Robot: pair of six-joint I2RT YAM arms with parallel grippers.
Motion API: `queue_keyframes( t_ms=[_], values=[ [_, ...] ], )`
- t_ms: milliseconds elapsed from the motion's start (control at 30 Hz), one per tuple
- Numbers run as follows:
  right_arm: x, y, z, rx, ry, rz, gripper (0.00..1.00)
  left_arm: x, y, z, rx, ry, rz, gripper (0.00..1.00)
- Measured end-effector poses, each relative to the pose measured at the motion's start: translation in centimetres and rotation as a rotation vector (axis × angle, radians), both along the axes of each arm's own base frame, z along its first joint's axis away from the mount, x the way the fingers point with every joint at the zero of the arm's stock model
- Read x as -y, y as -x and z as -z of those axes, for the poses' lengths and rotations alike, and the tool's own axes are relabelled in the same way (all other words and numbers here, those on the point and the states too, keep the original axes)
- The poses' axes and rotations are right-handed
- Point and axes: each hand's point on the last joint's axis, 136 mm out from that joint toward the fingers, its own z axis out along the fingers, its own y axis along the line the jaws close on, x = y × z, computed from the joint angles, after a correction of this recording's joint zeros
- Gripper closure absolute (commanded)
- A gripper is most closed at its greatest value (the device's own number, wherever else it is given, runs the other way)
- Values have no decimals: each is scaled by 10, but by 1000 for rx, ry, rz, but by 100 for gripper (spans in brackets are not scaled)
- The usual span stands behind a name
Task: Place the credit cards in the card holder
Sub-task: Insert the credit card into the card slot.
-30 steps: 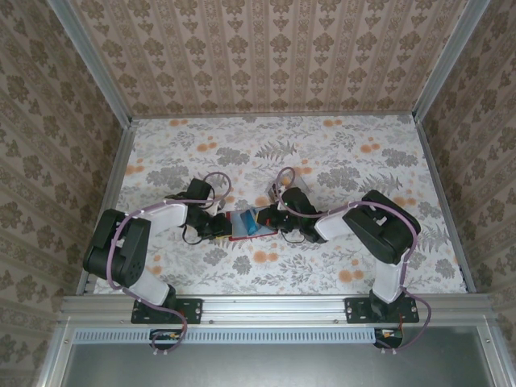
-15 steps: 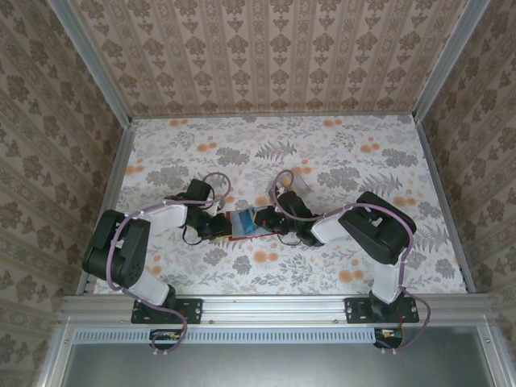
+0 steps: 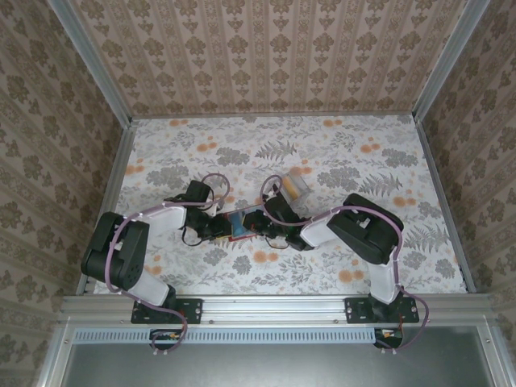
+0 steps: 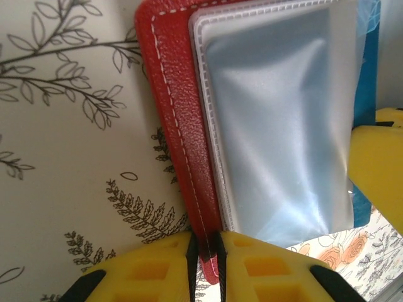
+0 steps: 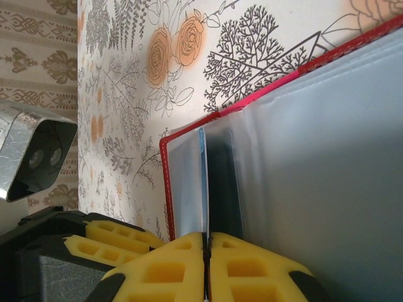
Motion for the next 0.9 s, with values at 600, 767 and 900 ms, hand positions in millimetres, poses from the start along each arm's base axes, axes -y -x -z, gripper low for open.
queue_keyframes(
  t_ms=[600, 767, 900],
  values=[
    [13, 20, 1, 0, 171, -61, 62, 3, 4, -2, 5, 29, -8, 82],
    [13, 19, 0, 11, 210, -82, 60, 4, 5, -1, 4, 37, -10, 84],
    [16, 20, 0, 21, 253, -93, 64, 4, 4, 0, 4, 38, -11, 85]
  ],
)
